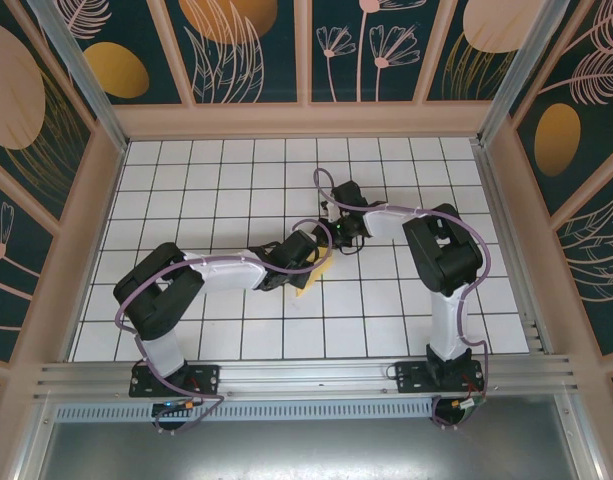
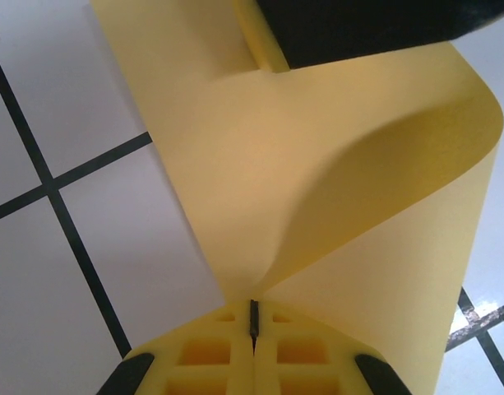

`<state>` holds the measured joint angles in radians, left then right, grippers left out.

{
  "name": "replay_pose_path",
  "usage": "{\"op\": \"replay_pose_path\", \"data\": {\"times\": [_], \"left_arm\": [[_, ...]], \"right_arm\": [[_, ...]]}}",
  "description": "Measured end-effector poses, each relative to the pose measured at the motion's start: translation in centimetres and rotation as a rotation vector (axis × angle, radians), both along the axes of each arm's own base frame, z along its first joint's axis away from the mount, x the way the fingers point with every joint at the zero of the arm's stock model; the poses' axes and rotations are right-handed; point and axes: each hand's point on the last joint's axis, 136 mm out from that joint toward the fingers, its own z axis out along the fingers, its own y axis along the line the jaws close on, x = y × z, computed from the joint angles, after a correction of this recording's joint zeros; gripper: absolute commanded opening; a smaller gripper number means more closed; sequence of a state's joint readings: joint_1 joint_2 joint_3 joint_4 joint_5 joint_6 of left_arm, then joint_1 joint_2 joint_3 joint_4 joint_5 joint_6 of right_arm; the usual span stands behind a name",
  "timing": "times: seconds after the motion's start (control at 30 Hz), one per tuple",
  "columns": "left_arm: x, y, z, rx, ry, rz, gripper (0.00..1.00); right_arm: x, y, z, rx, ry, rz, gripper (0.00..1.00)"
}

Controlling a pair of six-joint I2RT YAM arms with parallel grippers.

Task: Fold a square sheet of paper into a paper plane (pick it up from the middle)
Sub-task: Third fold the triangle at the center of the table.

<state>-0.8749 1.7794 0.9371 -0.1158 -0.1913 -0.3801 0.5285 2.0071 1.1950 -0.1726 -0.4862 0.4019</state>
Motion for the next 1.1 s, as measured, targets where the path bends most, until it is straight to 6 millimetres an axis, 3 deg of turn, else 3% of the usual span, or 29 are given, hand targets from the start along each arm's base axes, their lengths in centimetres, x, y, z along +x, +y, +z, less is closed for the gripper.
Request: {"op": "replay_pose_path", "data": {"times": [1.1], "left_arm": [[0.68,-0.9,-0.03,0.006,-0.018,-0.036,0.0]], "right_arm": [[0.01,-0.01,-0.06,0.003,0.002,-0.006,0.13]]}}
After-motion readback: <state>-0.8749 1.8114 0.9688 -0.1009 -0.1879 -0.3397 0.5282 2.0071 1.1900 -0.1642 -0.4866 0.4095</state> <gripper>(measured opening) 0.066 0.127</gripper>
